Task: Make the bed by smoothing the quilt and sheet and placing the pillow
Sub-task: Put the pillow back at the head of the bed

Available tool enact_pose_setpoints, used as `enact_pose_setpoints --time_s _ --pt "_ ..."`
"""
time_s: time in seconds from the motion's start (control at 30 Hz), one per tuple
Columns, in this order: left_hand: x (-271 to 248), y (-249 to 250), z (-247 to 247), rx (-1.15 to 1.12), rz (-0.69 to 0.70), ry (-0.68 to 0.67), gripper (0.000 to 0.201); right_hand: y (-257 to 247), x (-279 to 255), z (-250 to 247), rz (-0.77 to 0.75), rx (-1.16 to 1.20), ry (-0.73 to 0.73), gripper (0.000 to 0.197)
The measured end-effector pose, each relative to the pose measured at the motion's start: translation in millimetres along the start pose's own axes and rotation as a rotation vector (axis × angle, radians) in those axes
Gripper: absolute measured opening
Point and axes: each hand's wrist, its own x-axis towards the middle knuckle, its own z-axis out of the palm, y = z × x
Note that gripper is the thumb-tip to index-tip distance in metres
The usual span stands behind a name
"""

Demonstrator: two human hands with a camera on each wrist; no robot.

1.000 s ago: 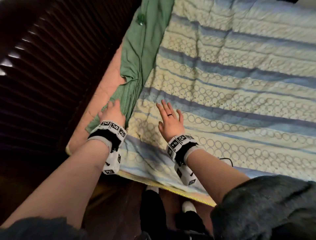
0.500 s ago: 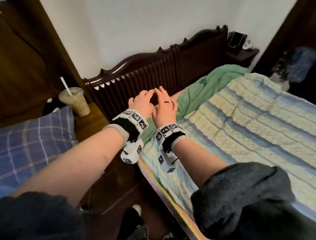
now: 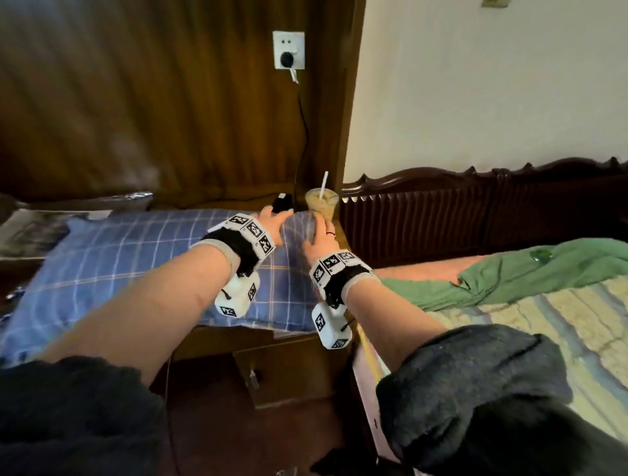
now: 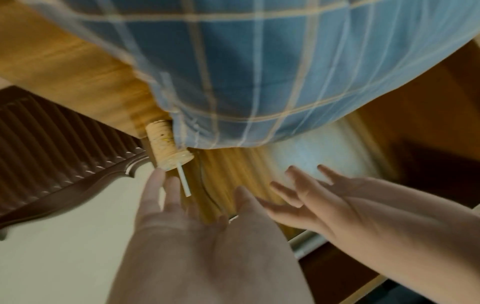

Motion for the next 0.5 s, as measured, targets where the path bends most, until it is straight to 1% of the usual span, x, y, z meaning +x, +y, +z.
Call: enact_pose_setpoints --time_s 0.07,0.17,0.23,0.3,0.37,0.43,0.47,0.5 --pt "-4 -51 -3 0.001 -0.079 -0.008 0.076 -23 6 22 0.017 -0.063 -0.008 0.066" --pt "-17 -122 -3 -0.075 -0.179 -0.015 0.074 -51 16 54 0.064 -0.109 -0.045 0.067" --pt "-26 -178 1 -0.136 -0.262 0.007 0.069 -71 27 78 0.143 -0.177 -0.058 0.064" --pt "-29 -219 12 -0.197 -0.328 0.018 0.067 -69 36 86 0.228 -0.243 -0.078 0.063" --pt "-33 -273 23 -0.239 -0.417 0.011 0.067 -71 49 104 0.284 -0.326 -0.11 0.069" --pt "-38 -316 37 -0.286 -0.497 -0.014 0.065 -78 48 113 0.344 -0.437 -0.086 0.078" --pt "-40 -334 45 -0.325 -0.523 -0.006 0.064 -81 46 118 0.387 -0.458 -0.081 0.08" --pt "-40 -350 52 -0.354 -0.536 0.007 0.064 -84 42 120 0.432 -0.418 -0.068 0.082"
